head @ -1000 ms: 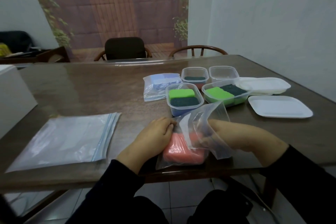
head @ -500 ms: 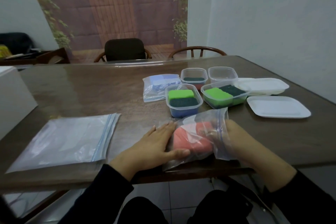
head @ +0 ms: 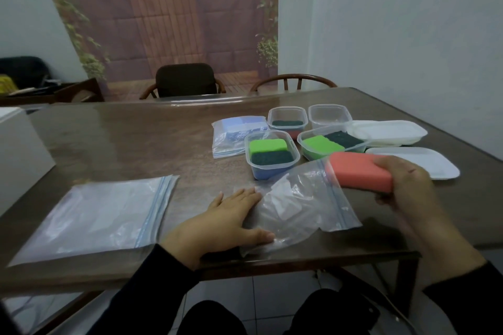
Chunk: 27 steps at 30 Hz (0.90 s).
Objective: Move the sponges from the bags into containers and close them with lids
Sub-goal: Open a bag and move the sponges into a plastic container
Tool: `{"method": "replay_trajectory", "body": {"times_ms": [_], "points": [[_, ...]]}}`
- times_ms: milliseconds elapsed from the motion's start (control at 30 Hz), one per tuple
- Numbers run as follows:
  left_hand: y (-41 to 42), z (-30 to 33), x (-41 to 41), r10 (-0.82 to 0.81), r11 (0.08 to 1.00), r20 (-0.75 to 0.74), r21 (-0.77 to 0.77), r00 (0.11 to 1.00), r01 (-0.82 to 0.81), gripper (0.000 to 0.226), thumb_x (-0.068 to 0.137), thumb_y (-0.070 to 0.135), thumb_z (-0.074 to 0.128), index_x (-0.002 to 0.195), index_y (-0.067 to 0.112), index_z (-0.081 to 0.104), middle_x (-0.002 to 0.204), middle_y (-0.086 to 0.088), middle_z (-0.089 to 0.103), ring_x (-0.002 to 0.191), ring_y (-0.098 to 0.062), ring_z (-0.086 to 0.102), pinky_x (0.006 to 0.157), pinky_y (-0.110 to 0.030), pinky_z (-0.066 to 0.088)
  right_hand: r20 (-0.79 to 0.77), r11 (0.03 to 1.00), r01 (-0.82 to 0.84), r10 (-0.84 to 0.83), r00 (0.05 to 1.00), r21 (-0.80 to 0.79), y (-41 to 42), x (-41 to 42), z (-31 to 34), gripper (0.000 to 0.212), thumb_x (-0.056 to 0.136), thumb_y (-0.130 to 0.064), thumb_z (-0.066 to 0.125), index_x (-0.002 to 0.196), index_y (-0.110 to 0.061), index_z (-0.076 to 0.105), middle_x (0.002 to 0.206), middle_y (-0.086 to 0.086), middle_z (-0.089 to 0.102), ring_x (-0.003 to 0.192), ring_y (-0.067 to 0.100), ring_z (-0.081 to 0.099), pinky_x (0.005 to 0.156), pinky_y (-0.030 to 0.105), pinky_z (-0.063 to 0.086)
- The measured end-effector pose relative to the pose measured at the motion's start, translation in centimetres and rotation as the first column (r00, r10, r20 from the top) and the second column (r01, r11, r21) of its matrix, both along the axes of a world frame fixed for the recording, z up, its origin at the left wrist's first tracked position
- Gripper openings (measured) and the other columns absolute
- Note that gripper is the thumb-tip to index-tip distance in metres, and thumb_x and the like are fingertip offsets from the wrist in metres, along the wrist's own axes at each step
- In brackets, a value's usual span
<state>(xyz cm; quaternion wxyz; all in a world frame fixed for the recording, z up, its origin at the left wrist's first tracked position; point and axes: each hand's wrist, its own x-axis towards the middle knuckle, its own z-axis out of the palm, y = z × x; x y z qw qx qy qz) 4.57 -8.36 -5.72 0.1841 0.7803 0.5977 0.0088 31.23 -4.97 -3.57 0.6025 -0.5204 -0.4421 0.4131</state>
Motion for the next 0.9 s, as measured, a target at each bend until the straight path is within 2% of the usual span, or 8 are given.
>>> {"method": "replay_trajectory", "body": {"times_ms": [167, 267, 367, 467, 533, 667, 767, 900], "points": [[-0.8, 7.1, 0.0, 0.026, 0.999, 0.198, 0.023, 0.980, -0.031, 0.079, 0.077, 0.061, 0.056, 0.145, 0.035, 0.025, 0.149, 0.014, 0.031, 0.135, -0.009, 0.035, 0.109, -0.025, 0.028, -0.127, 0.987, 0.147, -0.137, 0.982, 0.067, 1.5, 0.7, 1.5, 0.013, 0.090, -0.025, 0.053, 0.080, -0.020, 0.058, 0.076, 0.000, 0.052, 0.064, 0.013, 0.048, 0.045, 0.020, 0.039], [0.7, 11.6, 0.0, 0.051, 0.995, 0.377, 0.057, 0.925, -0.078, 0.079, 0.063, 0.063, 0.055, 0.136, 0.034, 0.041, 0.137, 0.012, 0.048, 0.126, -0.007, 0.047, 0.109, -0.033, 0.036, -0.104, 0.989, 0.100, -0.088, 0.991, 0.112, 2.8, -0.4, 3.3, 0.016, 0.091, -0.027, 0.053, 0.078, -0.021, 0.058, 0.073, -0.001, 0.051, 0.063, 0.012, 0.047, 0.050, 0.023, 0.036], [4.5, 13.9, 0.7, 0.053, 0.983, 0.433, 0.139, 0.900, -0.124, 0.070, 0.070, 0.061, 0.057, 0.130, 0.025, 0.050, 0.127, 0.009, 0.059, 0.115, -0.009, 0.056, 0.106, -0.036, 0.041, -0.005, 0.981, 0.009, -0.008, 1.000, 0.192, 4.7, -1.4, 5.4, 0.016, 0.092, -0.030, 0.053, 0.081, -0.021, 0.058, 0.070, -0.003, 0.053, 0.058, 0.011, 0.048, 0.047, 0.022, 0.038], [10.1, 13.6, 1.8, 0.049, 0.964, 0.419, 0.217, 0.907, -0.153, 0.037, 0.089, 0.044, 0.056, 0.118, 0.022, 0.058, 0.117, 0.005, 0.064, 0.108, -0.011, 0.059, 0.102, -0.035, 0.044, 0.160, 0.968, -0.096, 0.059, 0.985, 0.233, 7.4, -2.0, 7.5, 0.015, 0.093, -0.032, 0.053, 0.099, -0.018, 0.057, 0.080, -0.003, 0.058, 0.063, 0.010, 0.055, 0.044, 0.019, 0.044], [13.9, 12.4, 2.7, 0.050, 0.960, 0.374, 0.238, 0.926, -0.148, 0.030, 0.094, 0.033, 0.052, 0.118, 0.018, 0.060, 0.119, 0.000, 0.064, 0.108, -0.014, 0.059, 0.099, -0.032, 0.044, 0.252, 0.959, -0.142, 0.079, 0.965, 0.243, 9.8, -2.5, 8.7, 0.016, 0.094, -0.030, 0.053, 0.103, -0.016, 0.055, 0.087, -0.002, 0.058, 0.068, 0.010, 0.058, 0.044, 0.019, 0.047], [19.5, 8.9, 3.9, 0.040, 0.963, 0.277, 0.247, 0.960, -0.111, 0.034, 0.097, 0.023, 0.045, 0.126, 0.012, 0.058, 0.128, -0.005, 0.060, 0.115, -0.018, 0.055, 0.093, -0.024, 0.037, 0.382, 0.964, -0.171, 0.083, 0.921, 0.203, 15.4, -3.2, 9.0, 0.011, 0.094, -0.020, 0.051, 0.105, -0.018, 0.053, 0.102, 0.003, 0.054, 0.083, 0.017, 0.059, 0.051, 0.026, 0.051], [22.6, 7.2, 4.4, 0.034, 0.973, 0.197, 0.216, 0.980, -0.078, 0.035, 0.098, 0.021, 0.041, 0.127, 0.011, 0.057, 0.132, -0.006, 0.057, 0.120, -0.022, 0.051, 0.098, -0.026, 0.036, 0.475, 0.983, -0.153, 0.087, 0.876, 0.102, 19.4, -3.7, 8.2, 0.024, 0.093, -0.009, 0.046, 0.114, -0.016, 0.055, 0.114, 0.008, 0.050, 0.094, 0.024, 0.056, 0.066, 0.038, 0.058], [25.6, 5.7, 4.7, 0.012, 0.993, 0.137, 0.113, 0.991, -0.028, 0.043, 0.096, 0.034, 0.044, 0.135, 0.018, 0.049, 0.142, -0.003, 0.047, 0.128, -0.022, 0.044, 0.105, -0.030, 0.031, 0.641, 0.983, -0.181, 0.155, 0.752, -0.026, 23.6, -4.2, 7.3, 0.036, 0.089, -0.004, 0.046, 0.123, -0.014, 0.052, 0.121, 0.014, 0.050, 0.104, 0.031, 0.057, 0.082, 0.046, 0.056]]}}
